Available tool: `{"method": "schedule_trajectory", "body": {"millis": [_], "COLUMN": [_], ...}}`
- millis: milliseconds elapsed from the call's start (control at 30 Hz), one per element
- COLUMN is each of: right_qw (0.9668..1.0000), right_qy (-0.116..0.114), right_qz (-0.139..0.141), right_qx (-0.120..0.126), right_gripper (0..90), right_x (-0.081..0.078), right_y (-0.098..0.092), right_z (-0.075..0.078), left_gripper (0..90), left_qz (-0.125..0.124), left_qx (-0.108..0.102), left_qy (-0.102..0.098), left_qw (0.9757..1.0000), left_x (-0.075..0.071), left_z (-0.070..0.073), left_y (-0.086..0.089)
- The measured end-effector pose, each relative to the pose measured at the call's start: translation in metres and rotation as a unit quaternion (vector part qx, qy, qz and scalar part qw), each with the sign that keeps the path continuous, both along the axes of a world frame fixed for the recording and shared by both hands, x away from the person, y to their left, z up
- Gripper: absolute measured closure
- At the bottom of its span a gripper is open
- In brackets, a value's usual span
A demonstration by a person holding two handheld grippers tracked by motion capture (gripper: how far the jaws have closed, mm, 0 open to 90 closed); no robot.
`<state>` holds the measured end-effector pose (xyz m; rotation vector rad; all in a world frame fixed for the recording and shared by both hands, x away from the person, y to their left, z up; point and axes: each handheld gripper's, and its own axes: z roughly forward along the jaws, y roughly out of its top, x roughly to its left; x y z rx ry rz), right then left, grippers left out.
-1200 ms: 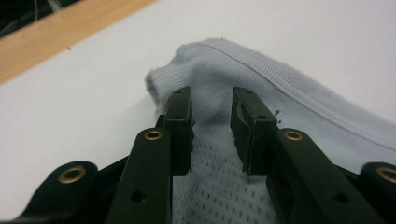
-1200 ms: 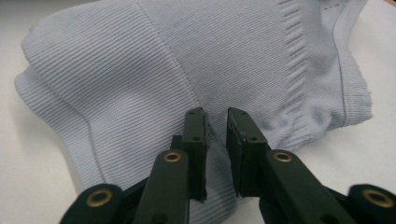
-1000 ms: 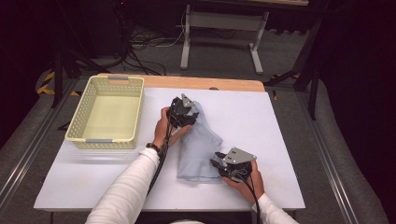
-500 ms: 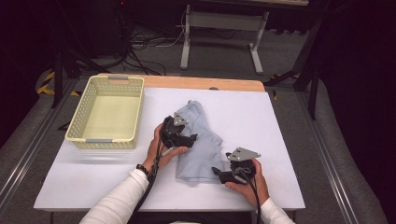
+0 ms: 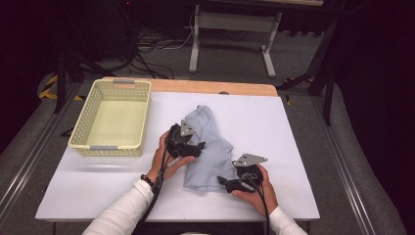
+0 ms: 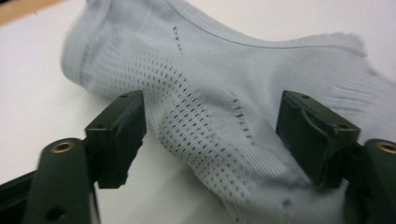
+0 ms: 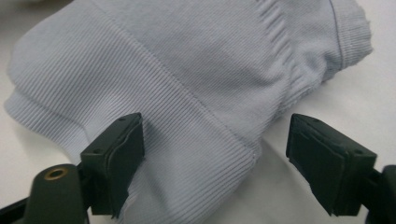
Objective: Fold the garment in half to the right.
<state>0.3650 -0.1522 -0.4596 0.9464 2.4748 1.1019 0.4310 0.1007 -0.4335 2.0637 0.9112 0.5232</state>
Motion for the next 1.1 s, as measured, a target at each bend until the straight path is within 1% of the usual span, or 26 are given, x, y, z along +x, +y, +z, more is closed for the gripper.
{"method": "schedule_trajectory", "body": {"millis": [33, 67, 100, 133, 200, 267, 300, 367, 400, 500, 567, 633, 700, 800, 933, 967, 1000, 1100], "right_qw": [1.0000, 0.9998, 0.9997, 0.9996, 0.9995, 0.9995, 0.9995, 0.9992, 0.9990, 0.9986, 0.9981, 0.9974, 0.9972, 0.9973, 0.9968, 0.9969, 0.9971, 0.9978], "right_qy": [0.005, 0.015, 0.022, 0.027, 0.030, 0.029, 0.029, 0.031, 0.033, 0.035, 0.039, 0.045, 0.045, 0.040, 0.042, 0.040, 0.035, 0.021], "right_qz": [-0.004, -0.008, -0.006, -0.003, -0.001, 0.009, 0.010, 0.016, 0.018, 0.020, 0.027, 0.033, 0.036, 0.039, 0.045, 0.045, 0.045, 0.043], "right_qx": [0.002, 0.004, 0.005, 0.006, 0.006, 0.011, 0.013, 0.020, 0.023, 0.033, 0.039, 0.045, 0.048, 0.047, 0.051, 0.051, 0.050, 0.045], "right_gripper": [18.6, 18.6, 19.6, 19.8, 21.6, 29.6, 33.3, 42.4, 45.4, 56.3, 63.1, 66.7, 70.2, 72.1, 72.6, 72.6, 72.6, 72.6], "right_x": [0.001, 0.004, 0.005, 0.006, 0.007, 0.006, 0.006, 0.005, 0.005, 0.004, 0.004, 0.005, 0.004, 0.002, -0.002, -0.004, -0.007, -0.015], "right_y": [0.000, 0.000, 0.000, 0.000, 0.001, 0.003, 0.004, 0.005, 0.006, 0.006, 0.006, 0.005, 0.004, 0.003, -0.003, -0.005, -0.008, -0.013], "right_z": [0.000, -0.001, -0.001, -0.001, -0.001, 0.000, 0.000, 0.000, 0.000, 0.000, 0.000, 0.000, 0.000, 0.000, 0.002, 0.002, 0.004, 0.007], "left_gripper": [22.5, 22.1, 22.0, 21.3, 17.6, 17.1, 16.5, 15.5, 15.5, 15.0, 15.0, 14.8, 14.7, 14.3, 14.0, 13.9, 14.0, 13.9], "left_qz": [-0.003, -0.005, -0.011, -0.016, -0.028, -0.031, -0.038, -0.042, -0.042, -0.047, -0.049, -0.051, -0.053, -0.060, -0.062, -0.060, -0.060, -0.065], "left_qx": [0.000, 0.001, 0.005, 0.008, 0.010, 0.019, 0.024, 0.027, 0.031, 0.027, 0.031, 0.033, 0.034, 0.042, 0.050, 0.056, 0.057, 0.059], "left_qy": [-0.007, -0.012, -0.021, -0.025, -0.029, -0.041, -0.048, -0.049, -0.052, -0.047, -0.044, -0.042, -0.035, -0.032, -0.016, -0.013, -0.008, -0.005], "left_qw": [1.0000, 0.9999, 0.9997, 0.9995, 0.9991, 0.9985, 0.9979, 0.9975, 0.9973, 0.9974, 0.9974, 0.9973, 0.9975, 0.9968, 0.9967, 0.9965, 0.9966, 0.9962], "left_x": [-0.005, -0.008, -0.013, -0.019, -0.028, -0.038, -0.044, -0.053, -0.058, -0.074, -0.084, -0.092, -0.101, -0.111, -0.117, -0.117, -0.118, -0.119], "left_z": [0.003, 0.005, 0.007, 0.008, 0.010, 0.010, 0.010, 0.011, 0.011, 0.011, 0.009, 0.006, 0.002, -0.004, -0.015, -0.017, -0.019, -0.021], "left_y": [0.003, 0.005, 0.008, 0.011, 0.018, 0.023, 0.027, 0.032, 0.036, 0.046, 0.052, 0.056, 0.059, 0.060, 0.060, 0.058, 0.057, 0.053]}}
